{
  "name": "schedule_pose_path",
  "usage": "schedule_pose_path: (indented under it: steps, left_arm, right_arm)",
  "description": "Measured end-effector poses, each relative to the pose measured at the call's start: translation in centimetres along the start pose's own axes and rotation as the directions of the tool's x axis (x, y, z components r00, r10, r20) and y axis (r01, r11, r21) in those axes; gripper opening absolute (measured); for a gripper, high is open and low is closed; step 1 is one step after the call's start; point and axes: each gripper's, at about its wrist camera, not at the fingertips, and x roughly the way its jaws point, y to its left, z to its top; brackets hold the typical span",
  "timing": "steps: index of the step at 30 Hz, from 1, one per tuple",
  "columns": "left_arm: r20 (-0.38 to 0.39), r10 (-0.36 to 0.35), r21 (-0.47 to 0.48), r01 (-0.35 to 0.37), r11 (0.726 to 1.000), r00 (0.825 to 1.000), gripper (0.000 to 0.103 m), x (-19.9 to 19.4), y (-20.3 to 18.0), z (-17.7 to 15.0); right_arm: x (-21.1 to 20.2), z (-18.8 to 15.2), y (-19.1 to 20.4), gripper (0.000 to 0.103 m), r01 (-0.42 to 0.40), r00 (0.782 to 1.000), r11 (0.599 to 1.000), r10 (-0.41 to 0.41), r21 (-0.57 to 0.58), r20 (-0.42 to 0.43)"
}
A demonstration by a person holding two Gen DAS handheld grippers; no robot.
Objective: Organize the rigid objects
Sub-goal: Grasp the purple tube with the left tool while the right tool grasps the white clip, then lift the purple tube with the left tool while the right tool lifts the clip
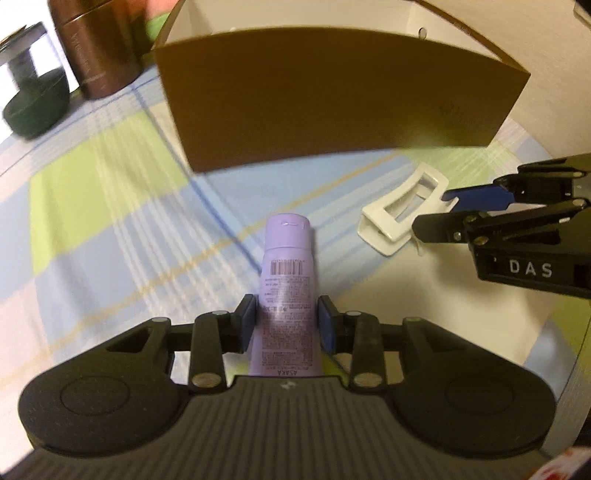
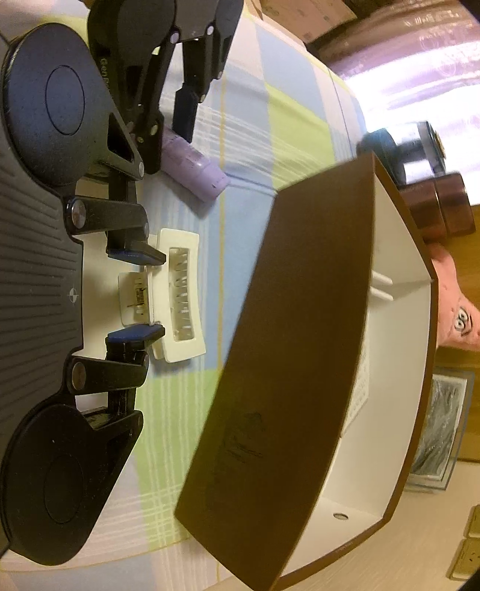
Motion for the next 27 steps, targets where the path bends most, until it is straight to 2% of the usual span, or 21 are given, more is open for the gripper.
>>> schedule_pose_path:
  steps: [8,12,15,19,24,27]
  left_arm:
    - [-0.050,0.083,-0.091,-0.088,0.992,0.995,0.031,-3.3,-1.2,-4.6]
    - [-0.062,0.085,-0.127,-0.092,0.988,0.994,0.031,-3.9,-1.5,-5.8]
    - [-0.062,0.082,-0.138,-0.090,0.986,0.995,0.031,-4.2,-1.6,-6.0]
    - [-0.059,0.077,-0.137,-0.084,0.987,0.995,0.038,-3.7,-1.7,-5.5]
    - [-0.048,0.093,-0.137,-0.099,0.986,0.995,0.037,-3.2,-1.6,-5.0]
    - [-0.045,0.102,-0.144,-0.107,0.984,0.994,0.031,-3.1,-1.6,-4.8]
  right_arm:
    - [-1.9,-2.9,1.4,0.031,-0.053,0.999,0.997,0.052,-0.051,-0.012]
    - [-2.8,-4.3,2.2,0.031,-0.078,0.997,0.994,0.077,-0.071,-0.021]
    - [-3.0,-4.9,2.8,0.031,-0.093,0.995,0.992,0.090,-0.087,-0.031]
    - [-2.6,-5.4,2.8,0.031,-0.097,0.994,0.993,0.093,-0.073,-0.050]
    - [-2.8,-5.4,2.5,0.031,-0.099,0.994,0.993,0.097,-0.056,-0.042]
    - [-2.8,-5.2,2.5,0.031,-0.098,0.995,0.994,0.097,-0.055,-0.036]
